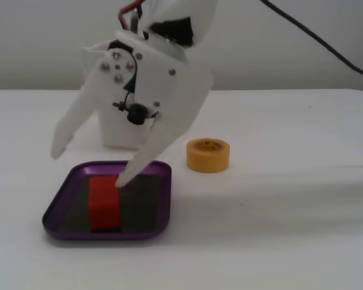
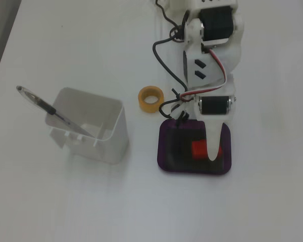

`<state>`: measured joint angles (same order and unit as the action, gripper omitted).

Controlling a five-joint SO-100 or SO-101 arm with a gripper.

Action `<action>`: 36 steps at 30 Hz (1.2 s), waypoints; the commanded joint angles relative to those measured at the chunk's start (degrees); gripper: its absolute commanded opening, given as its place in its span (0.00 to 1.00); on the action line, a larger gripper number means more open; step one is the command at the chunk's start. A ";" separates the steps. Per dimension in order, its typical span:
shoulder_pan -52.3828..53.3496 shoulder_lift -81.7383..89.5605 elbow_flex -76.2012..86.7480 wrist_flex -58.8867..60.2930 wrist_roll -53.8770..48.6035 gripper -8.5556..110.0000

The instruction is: Pick up the red cube and place it in the box.

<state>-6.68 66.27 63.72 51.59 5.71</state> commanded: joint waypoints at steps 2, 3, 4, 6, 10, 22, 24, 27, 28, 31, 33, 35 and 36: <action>-0.35 10.11 -10.63 9.32 1.05 0.28; -0.35 11.69 -11.95 11.95 1.05 0.28; -0.35 13.27 -13.10 14.68 1.05 0.28; -0.35 16.70 -14.33 20.39 0.97 0.28; -0.35 25.22 -13.62 29.97 0.44 0.28; 0.53 48.34 8.35 39.11 -2.11 0.27; 0.53 52.47 16.44 38.14 -2.11 0.27; 0.53 60.38 30.32 35.07 -1.93 0.27; 0.53 63.46 35.33 32.34 -2.02 0.27; 0.62 73.12 50.71 22.68 -2.02 0.27; 0.62 79.54 61.26 15.73 -2.02 0.27; 0.88 85.61 71.28 9.58 -1.58 0.27; 1.49 88.68 76.03 6.94 -1.41 0.27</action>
<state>-6.33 145.99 126.91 66.88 3.87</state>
